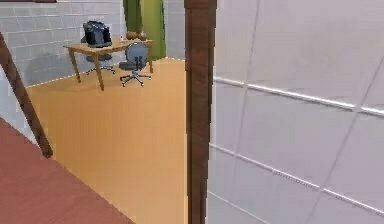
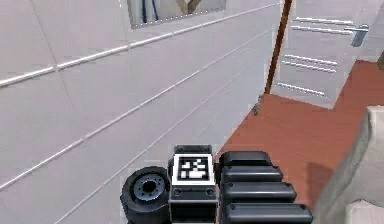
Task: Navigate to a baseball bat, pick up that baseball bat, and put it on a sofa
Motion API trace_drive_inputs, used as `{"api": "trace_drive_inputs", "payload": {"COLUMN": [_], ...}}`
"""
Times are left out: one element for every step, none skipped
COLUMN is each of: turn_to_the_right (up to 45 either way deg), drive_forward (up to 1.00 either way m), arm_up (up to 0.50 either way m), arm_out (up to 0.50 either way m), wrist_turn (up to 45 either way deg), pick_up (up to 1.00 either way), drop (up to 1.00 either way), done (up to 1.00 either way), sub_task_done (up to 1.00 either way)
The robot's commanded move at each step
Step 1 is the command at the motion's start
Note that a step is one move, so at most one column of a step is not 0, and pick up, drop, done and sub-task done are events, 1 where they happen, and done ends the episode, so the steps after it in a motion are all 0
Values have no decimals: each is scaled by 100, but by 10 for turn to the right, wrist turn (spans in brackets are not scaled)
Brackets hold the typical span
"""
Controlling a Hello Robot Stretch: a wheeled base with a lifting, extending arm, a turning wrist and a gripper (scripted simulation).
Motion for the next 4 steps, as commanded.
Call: {"api": "trace_drive_inputs", "payload": {"turn_to_the_right": [-450, -450, -450, 450], "drive_forward": [0, 0, 0, 0], "arm_up": [0, 0, 0, 0], "arm_out": [0, 0, 0, 0], "wrist_turn": [0, 0, 0, 0], "pick_up": [0, 0, 0, 0], "drop": [0, 0, 0, 0], "done": [0, 0, 0, 0], "sub_task_done": [0, 0, 0, 0]}}
